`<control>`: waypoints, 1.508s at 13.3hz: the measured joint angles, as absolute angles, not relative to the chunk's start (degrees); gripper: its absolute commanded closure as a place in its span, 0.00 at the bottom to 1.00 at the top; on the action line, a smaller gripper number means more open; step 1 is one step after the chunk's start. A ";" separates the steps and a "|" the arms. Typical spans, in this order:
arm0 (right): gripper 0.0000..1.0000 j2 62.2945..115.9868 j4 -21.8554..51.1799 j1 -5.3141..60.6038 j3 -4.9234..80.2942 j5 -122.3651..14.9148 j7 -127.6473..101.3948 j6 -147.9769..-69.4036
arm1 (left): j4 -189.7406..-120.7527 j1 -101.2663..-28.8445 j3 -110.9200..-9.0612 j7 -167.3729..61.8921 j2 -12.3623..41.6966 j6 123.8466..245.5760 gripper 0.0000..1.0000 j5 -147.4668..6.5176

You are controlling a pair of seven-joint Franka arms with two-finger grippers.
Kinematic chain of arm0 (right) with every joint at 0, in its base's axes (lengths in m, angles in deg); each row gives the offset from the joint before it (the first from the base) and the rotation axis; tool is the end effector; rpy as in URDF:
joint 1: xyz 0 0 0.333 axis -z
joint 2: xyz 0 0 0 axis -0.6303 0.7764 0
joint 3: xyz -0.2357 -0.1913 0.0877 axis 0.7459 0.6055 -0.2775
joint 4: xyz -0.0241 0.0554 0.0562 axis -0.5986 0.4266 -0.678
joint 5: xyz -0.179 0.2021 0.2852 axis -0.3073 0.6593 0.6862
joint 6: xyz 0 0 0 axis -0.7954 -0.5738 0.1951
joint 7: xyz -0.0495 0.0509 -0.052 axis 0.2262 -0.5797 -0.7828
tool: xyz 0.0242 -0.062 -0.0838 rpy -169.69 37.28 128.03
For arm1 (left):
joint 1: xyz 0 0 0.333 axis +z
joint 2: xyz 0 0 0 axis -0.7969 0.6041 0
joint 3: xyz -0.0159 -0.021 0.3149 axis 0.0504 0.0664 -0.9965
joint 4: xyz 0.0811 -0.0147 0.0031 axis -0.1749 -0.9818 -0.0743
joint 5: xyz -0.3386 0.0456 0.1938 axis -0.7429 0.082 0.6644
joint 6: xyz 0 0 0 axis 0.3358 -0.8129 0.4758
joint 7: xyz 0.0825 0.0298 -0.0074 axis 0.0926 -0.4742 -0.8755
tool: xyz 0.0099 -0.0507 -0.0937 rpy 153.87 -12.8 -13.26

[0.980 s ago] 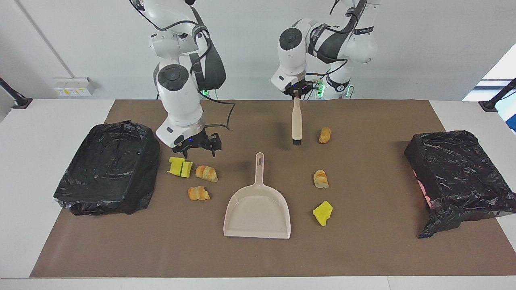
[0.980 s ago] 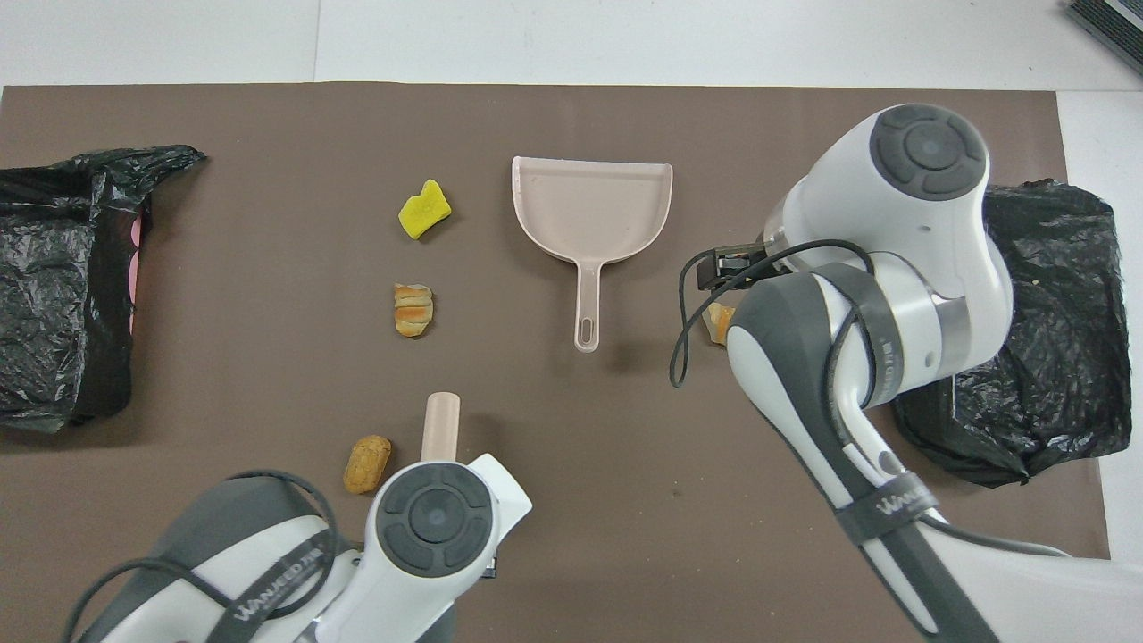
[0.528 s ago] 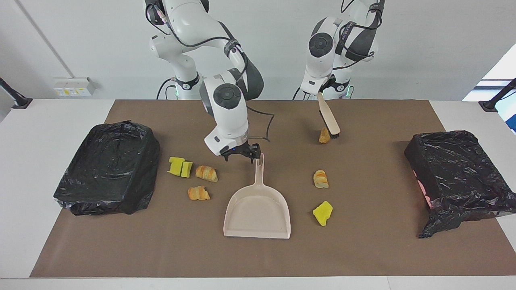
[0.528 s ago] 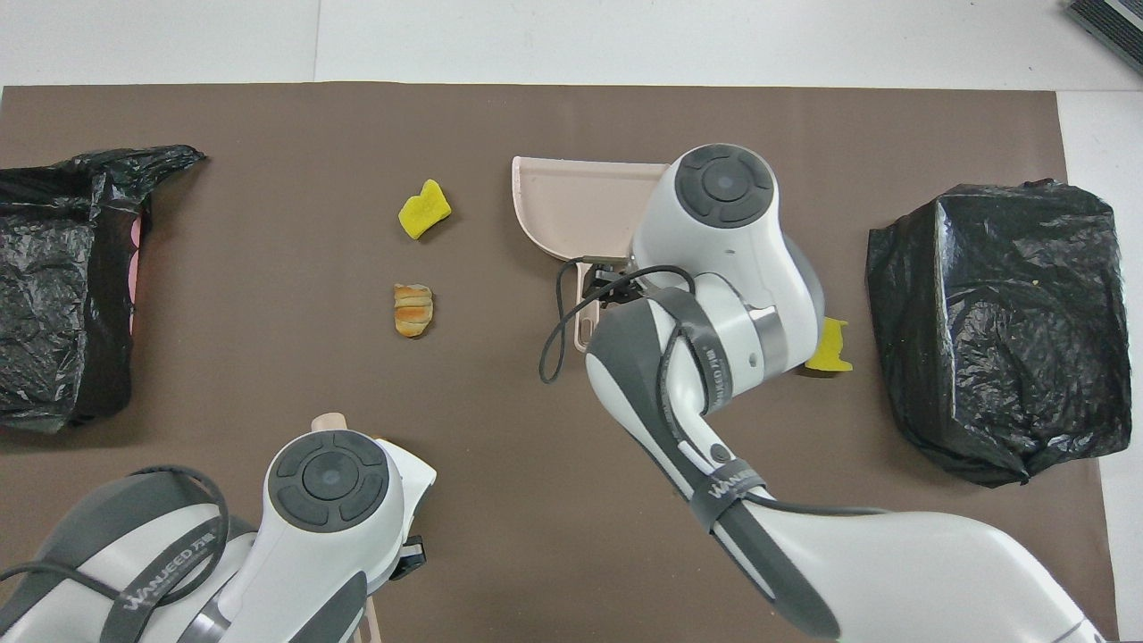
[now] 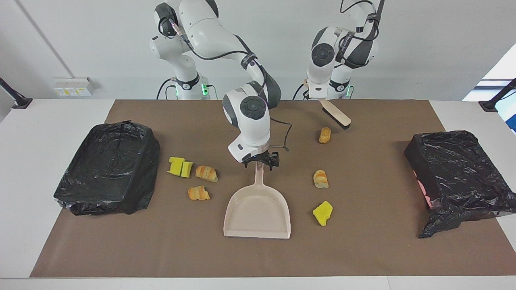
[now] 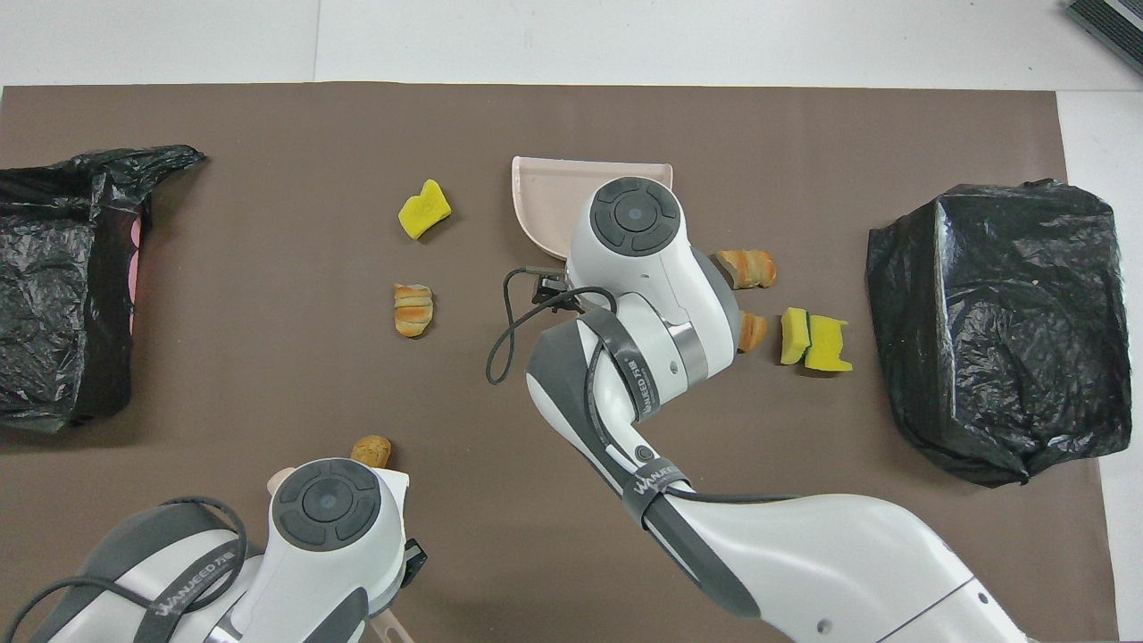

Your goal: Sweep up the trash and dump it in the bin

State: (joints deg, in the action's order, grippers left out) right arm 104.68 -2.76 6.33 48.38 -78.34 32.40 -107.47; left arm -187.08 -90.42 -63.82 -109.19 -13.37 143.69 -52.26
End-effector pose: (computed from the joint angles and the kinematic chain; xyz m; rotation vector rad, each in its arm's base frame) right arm 0.6037 0.3525 0.3547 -3.0835 0.2800 0.0700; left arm 0.2979 -0.2373 0.3859 -2.6556 -0.9009 0.5109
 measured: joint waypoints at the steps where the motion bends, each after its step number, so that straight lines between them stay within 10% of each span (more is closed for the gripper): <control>1: 0.25 104.68 -2.76 6.33 48.38 -78.34 32.39 -107.43 | -187.95 -90.41 -63.83 -111.43 -13.33 146.18 1.00 -53.85; 3: 0.56 104.68 -2.74 6.33 48.38 -78.34 32.27 -107.44 | -188.97 -90.40 -63.86 -115.80 -12.84 151.40 1.00 -56.61; 4: 0.93 104.68 -2.68 6.33 48.38 -78.35 32.14 -107.44 | -189.22 -90.40 -63.86 -117.66 -11.79 154.44 1.00 -57.83; 5: 1.00 104.68 -2.58 6.33 48.38 -78.35 31.76 -107.44 | -189.29 -90.39 -63.87 -119.10 -10.04 158.33 1.00 -59.40; 20: 1.00 93.49 0.51 12.85 49.10 -78.31 -1.77 -100.17 | -170.15 -80.44 -64.23 -112.84 8.12 171.48 1.00 -65.25</control>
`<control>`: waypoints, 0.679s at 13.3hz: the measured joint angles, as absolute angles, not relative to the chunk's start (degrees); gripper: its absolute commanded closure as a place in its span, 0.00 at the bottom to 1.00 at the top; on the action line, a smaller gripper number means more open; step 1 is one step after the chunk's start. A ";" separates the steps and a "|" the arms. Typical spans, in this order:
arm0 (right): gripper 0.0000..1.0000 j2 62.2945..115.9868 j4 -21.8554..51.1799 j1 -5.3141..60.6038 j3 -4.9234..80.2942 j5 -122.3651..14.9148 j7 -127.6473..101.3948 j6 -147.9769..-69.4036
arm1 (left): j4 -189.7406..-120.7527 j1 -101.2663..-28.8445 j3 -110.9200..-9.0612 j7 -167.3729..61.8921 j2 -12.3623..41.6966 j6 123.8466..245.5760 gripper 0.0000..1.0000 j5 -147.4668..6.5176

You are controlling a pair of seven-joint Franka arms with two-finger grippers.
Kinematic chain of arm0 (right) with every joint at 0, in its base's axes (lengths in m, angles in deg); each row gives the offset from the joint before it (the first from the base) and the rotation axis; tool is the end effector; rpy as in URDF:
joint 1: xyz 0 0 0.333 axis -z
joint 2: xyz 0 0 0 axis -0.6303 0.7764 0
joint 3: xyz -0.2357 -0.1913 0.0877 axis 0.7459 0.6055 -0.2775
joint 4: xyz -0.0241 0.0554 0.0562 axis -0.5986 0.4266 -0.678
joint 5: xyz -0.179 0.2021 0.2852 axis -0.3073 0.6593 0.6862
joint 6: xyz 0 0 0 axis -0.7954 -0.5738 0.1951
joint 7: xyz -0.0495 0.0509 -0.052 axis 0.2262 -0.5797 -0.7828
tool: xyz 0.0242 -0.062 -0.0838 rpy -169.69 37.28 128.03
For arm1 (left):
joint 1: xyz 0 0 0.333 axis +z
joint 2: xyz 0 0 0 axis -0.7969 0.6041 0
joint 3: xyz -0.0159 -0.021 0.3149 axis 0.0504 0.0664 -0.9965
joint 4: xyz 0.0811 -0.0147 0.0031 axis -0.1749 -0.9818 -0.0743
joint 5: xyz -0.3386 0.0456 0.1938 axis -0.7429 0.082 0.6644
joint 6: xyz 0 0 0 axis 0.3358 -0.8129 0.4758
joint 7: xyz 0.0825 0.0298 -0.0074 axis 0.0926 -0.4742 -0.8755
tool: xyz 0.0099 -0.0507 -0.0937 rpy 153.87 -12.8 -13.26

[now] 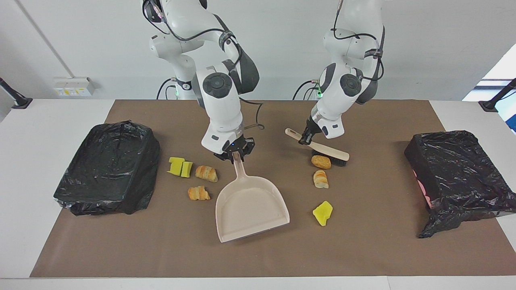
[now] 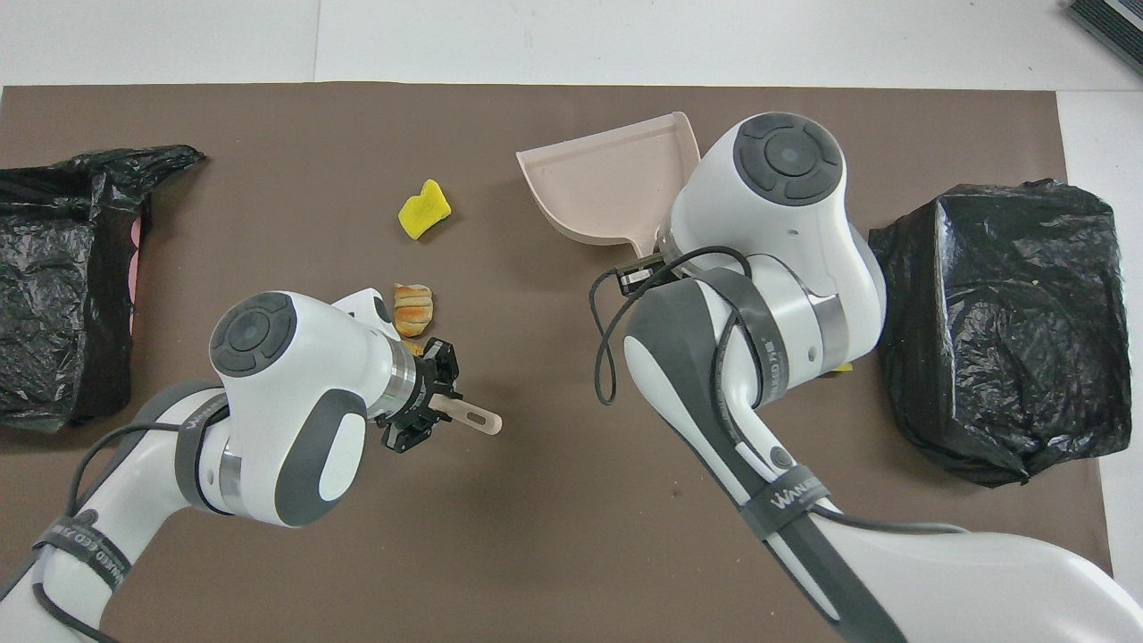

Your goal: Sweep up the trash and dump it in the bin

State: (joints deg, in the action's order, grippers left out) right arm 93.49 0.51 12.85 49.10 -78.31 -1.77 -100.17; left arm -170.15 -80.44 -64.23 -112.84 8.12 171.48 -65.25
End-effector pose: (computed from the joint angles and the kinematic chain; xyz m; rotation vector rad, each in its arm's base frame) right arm 0.6081 0.2602 0.4497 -3.0354 -0.4547 0.0290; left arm 0.4786 -0.2518 0.3669 2.5628 1.5112 -0.3641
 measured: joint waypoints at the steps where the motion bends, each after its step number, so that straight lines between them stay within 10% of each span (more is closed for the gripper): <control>1: 1.00 91.58 2.14 13.02 49.11 -78.43 -5.48 -99.40 | -169.04 -79.98 -64.24 -110.28 8.76 170.78 1.00 -65.25; 9: 1.00 85.59 14.10 12.92 49.15 -82.50 -40.59 -102.36 | -163.97 -75.94 -64.38 -86.32 10.02 156.03 1.00 -57.20</control>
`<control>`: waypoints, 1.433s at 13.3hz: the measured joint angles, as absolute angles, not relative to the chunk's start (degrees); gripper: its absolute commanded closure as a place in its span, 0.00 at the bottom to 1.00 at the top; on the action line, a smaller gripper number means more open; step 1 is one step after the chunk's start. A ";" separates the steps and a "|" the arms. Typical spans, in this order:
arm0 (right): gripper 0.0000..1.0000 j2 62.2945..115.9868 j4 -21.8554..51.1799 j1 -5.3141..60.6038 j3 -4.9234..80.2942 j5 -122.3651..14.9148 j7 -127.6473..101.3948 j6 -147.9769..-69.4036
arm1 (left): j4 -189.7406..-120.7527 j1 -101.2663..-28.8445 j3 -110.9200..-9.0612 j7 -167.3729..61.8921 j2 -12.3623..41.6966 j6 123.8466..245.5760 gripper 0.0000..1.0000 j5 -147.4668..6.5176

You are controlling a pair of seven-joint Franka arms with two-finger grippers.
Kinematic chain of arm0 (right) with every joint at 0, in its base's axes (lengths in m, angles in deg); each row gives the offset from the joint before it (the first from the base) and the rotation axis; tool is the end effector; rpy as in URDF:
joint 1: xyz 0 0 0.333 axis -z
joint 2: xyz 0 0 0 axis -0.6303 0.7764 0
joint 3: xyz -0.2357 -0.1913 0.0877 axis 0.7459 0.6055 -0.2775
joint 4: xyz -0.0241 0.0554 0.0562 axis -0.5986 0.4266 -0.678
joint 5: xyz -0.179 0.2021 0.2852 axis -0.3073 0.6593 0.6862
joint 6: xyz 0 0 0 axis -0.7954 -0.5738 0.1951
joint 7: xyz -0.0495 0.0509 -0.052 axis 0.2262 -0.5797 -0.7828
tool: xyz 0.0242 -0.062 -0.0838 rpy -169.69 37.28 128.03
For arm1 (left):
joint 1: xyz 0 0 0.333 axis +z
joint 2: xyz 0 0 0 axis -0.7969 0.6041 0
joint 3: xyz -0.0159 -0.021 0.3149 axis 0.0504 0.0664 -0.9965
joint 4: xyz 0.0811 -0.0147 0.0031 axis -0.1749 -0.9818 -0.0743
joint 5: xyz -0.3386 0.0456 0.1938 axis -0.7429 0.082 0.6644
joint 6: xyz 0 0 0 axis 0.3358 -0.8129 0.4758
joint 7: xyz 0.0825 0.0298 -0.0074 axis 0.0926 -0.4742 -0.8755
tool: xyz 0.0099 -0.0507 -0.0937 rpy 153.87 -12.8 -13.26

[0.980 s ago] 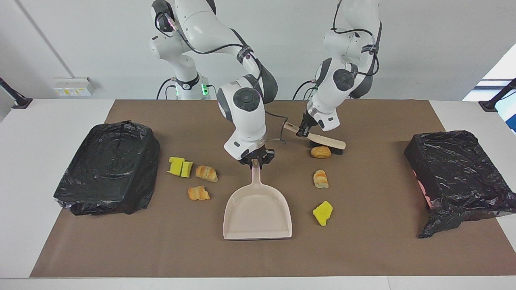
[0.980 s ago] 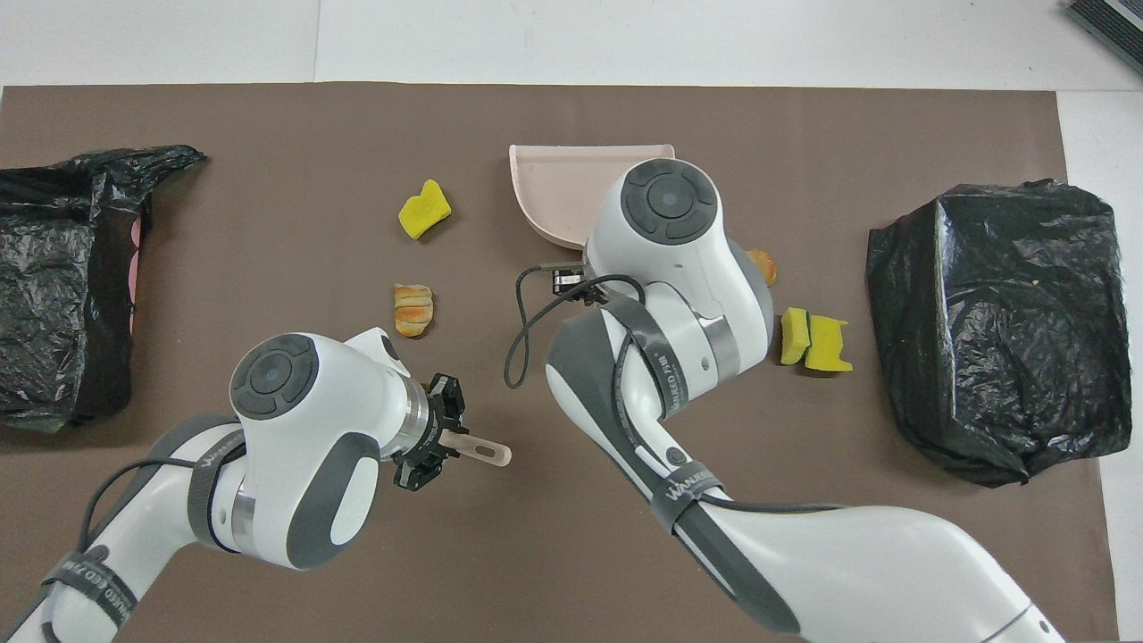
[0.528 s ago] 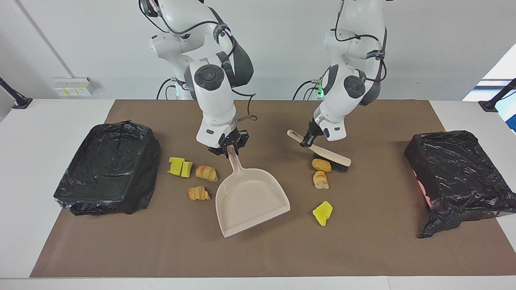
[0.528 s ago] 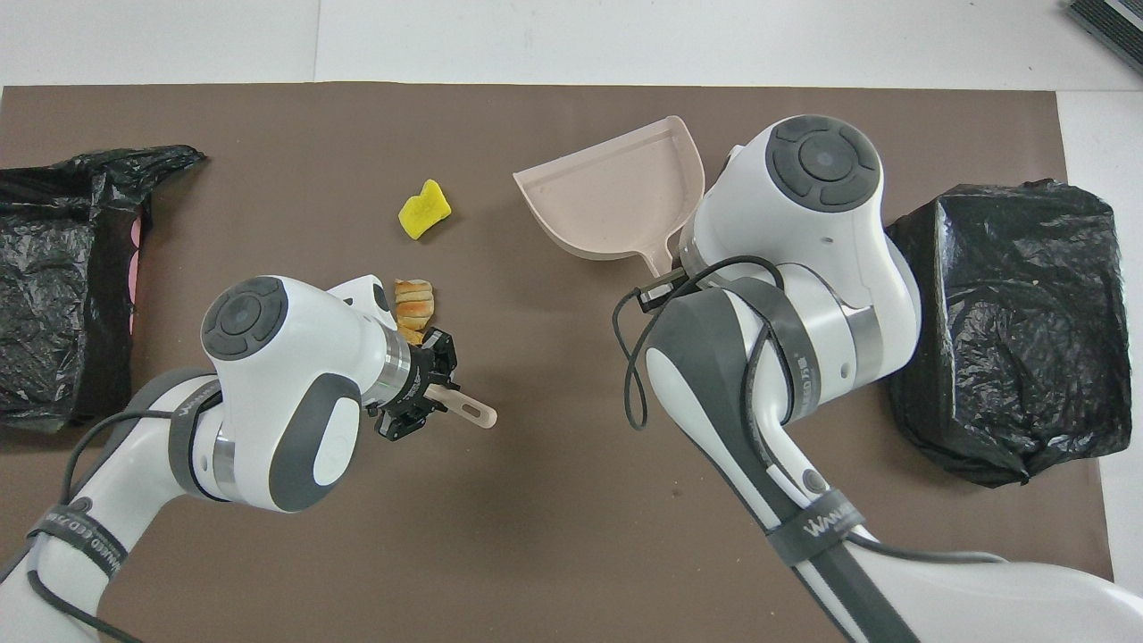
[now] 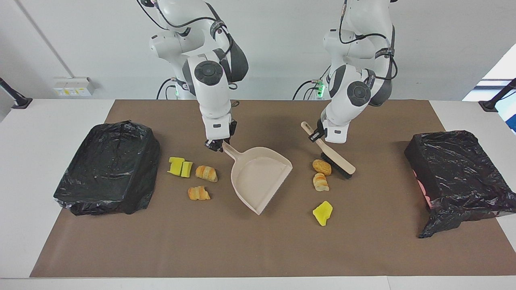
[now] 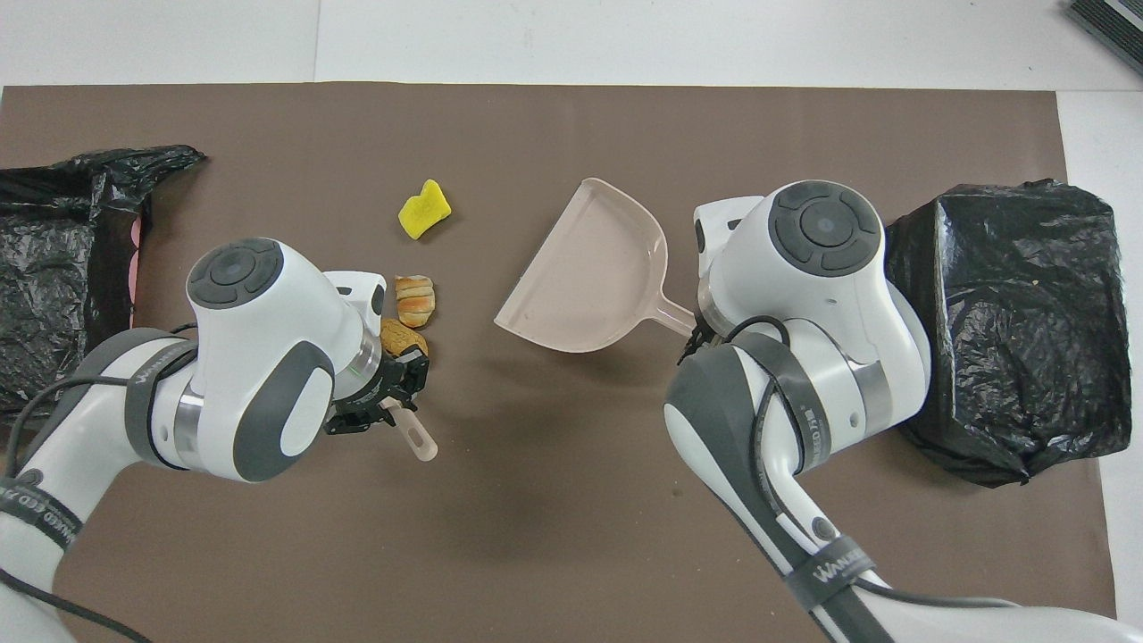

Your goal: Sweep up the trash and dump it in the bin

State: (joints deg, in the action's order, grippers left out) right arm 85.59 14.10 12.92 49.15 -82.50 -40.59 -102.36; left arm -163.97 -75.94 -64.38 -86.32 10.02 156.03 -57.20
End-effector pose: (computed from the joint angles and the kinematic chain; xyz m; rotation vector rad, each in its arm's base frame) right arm 0.5636 0.2313 0.4285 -2.7432 -1.4830 0.0968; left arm 0.4950 -0.2135 0.3758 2.9674 0.8691 -0.4659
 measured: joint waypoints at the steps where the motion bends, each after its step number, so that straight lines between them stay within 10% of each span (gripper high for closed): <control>1: 1.00 85.73 14.63 13.01 49.15 -82.75 -43.68 -102.43 | -163.97 -74.60 -64.45 -81.90 10.05 155.66 1.00 -57.03; 11: 1.00 88.20 19.72 6.67 48.56 -83.99 -43.16 -108.86 | -167.10 -69.21 -63.85 -42.75 9.89 157.24 1.00 -51.04; 19: 1.00 88.21 20.91 6.07 48.58 -83.98 -41.20 -110.03 | -168.77 -82.31 -62.71 -40.60 8.68 160.45 1.00 -51.17</control>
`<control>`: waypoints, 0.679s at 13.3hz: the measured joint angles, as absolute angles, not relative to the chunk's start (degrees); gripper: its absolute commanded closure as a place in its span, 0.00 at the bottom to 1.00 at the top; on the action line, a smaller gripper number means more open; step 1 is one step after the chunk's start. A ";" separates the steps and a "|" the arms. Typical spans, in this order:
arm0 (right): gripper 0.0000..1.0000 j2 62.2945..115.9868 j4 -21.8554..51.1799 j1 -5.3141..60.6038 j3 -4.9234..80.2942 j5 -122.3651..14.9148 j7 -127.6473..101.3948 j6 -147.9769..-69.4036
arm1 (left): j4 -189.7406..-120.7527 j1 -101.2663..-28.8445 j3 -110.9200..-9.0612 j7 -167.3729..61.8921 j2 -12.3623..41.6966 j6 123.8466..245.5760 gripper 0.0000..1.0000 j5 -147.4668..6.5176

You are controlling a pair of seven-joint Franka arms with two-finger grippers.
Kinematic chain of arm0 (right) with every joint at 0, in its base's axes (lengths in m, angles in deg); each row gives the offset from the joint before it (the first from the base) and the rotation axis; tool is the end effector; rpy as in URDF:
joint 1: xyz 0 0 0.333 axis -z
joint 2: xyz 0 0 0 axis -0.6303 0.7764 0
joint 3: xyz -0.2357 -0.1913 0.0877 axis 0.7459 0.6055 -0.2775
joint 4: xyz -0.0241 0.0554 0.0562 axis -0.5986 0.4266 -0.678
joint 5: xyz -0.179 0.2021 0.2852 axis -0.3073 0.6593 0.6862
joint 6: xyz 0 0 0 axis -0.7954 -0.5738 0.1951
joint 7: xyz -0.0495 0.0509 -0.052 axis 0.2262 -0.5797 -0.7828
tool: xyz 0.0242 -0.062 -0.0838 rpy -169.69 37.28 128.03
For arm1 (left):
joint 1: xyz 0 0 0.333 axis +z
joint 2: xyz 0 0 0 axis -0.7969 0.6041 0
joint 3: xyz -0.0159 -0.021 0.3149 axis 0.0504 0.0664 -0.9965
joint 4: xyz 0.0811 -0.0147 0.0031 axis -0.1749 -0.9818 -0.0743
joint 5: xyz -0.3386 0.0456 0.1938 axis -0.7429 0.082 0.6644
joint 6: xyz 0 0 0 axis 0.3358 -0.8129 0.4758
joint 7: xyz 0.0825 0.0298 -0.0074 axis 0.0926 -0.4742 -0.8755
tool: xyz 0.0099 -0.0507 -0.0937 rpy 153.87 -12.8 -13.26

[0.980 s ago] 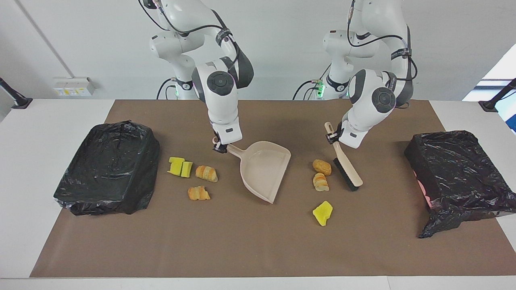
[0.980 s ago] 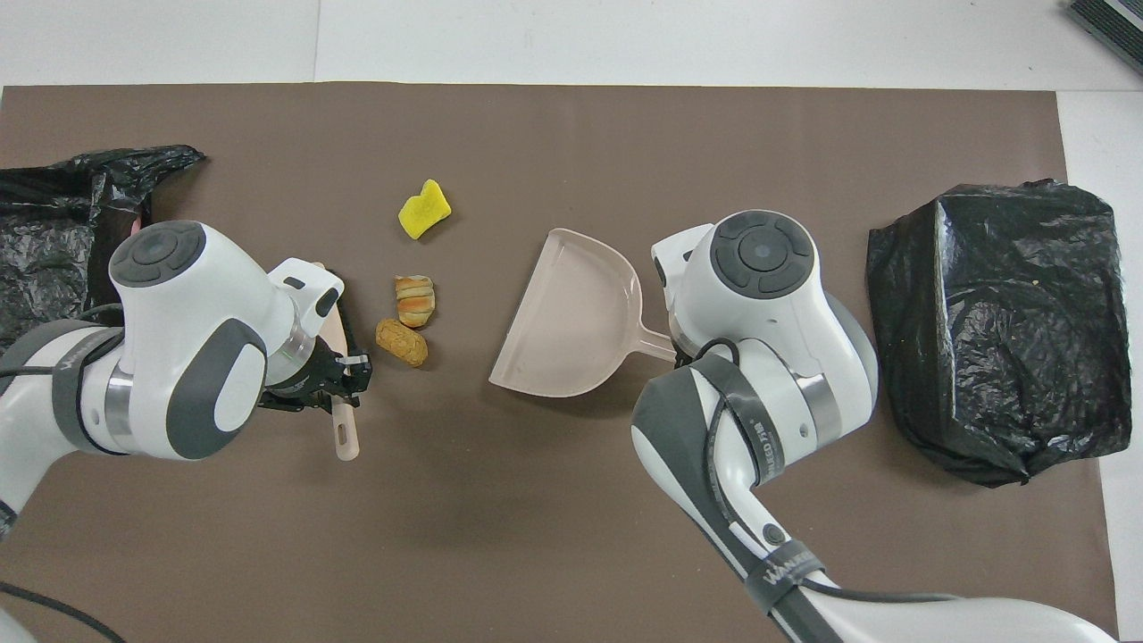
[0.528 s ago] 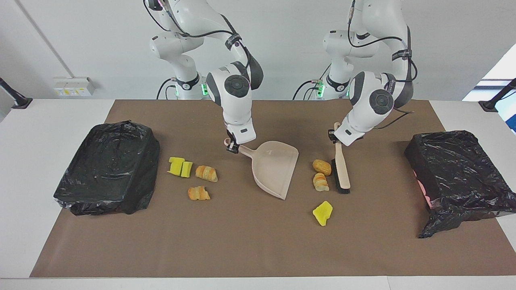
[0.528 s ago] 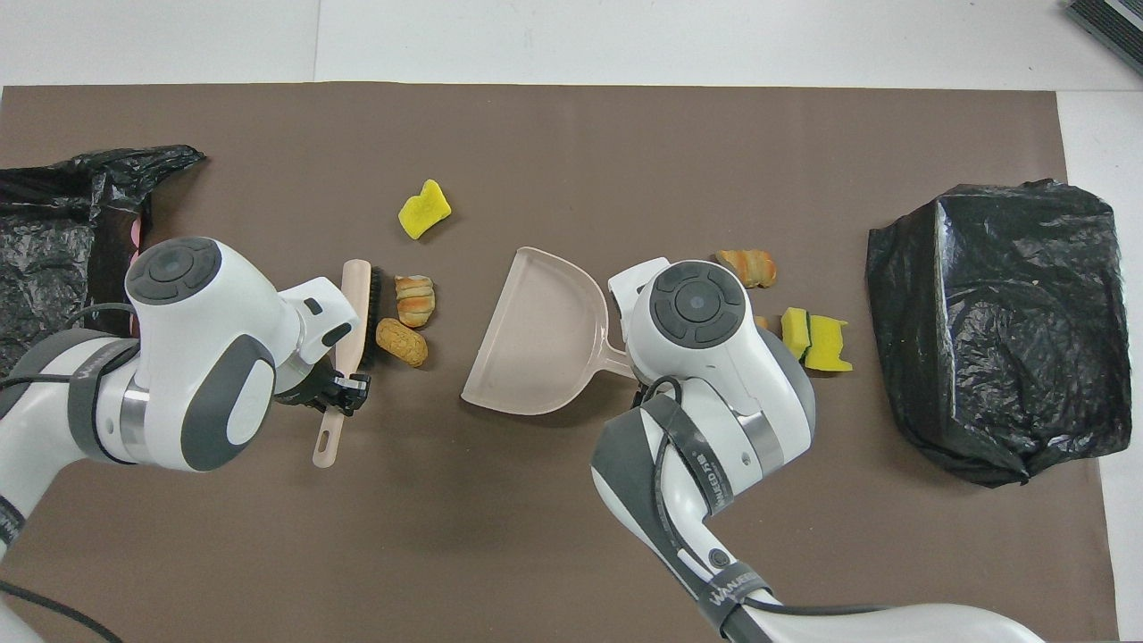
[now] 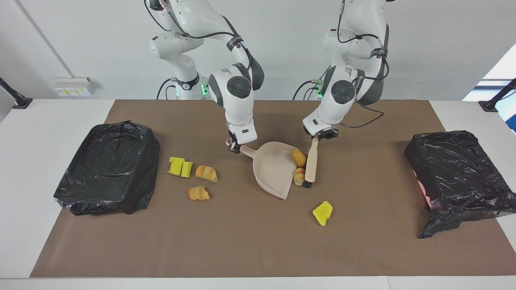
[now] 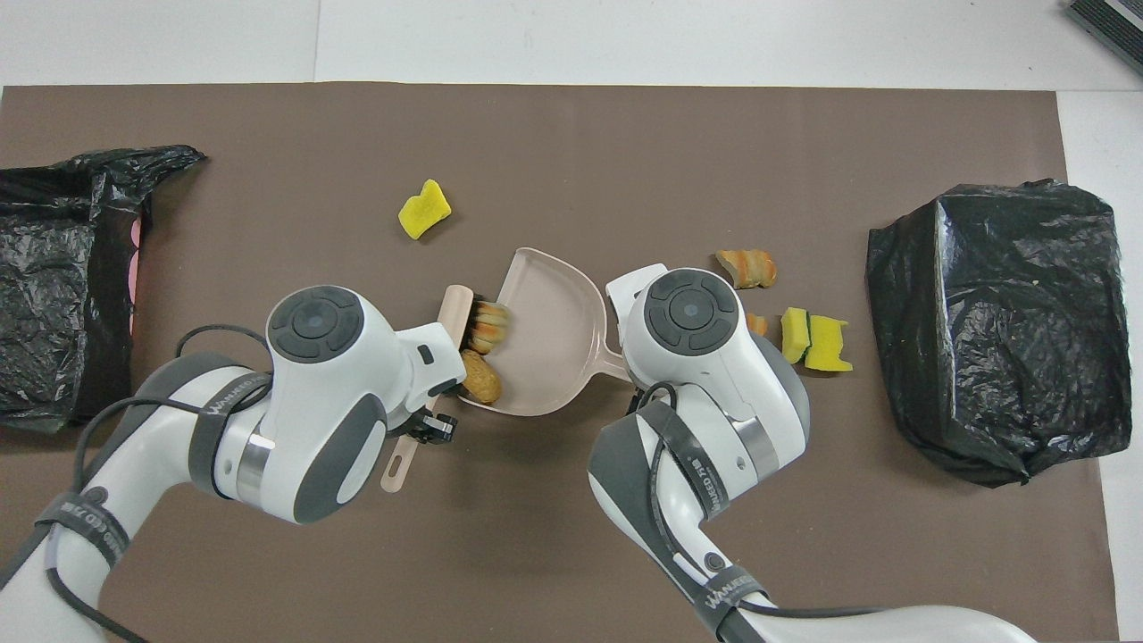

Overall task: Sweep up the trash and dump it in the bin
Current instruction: 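Sweep the bread chunks into the dustpan with the left gripper's brush, then move the brush with the left gripper beyond the yellow sponge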

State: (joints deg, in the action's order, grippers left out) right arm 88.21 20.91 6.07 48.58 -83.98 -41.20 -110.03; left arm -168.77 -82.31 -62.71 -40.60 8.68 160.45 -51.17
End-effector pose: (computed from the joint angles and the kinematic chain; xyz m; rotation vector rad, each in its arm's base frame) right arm 0.5221 0.2953 0.3574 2.6368 1.6915 -0.1497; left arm 0.4516 -0.2658 0.3564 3.0316 -0.6299 -0.3671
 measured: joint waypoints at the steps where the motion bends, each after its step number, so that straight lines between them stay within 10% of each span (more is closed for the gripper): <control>1: 1.00 88.21 20.91 6.07 48.58 -83.98 -41.19 -110.02 | -168.80 -83.83 -62.61 -40.79 8.46 160.43 1.00 -51.54; 9: 1.00 88.21 20.91 6.01 48.58 -83.98 -40.10 -110.02 | -161.27 -82.21 -64.06 -39.36 10.27 158.12 1.00 -48.68</control>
State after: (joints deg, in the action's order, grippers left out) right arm 88.21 20.91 6.01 48.58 -83.98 -40.10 -110.02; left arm -161.27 -82.21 -64.06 -39.36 10.27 158.12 -48.68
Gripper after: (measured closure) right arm 0.670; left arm 0.736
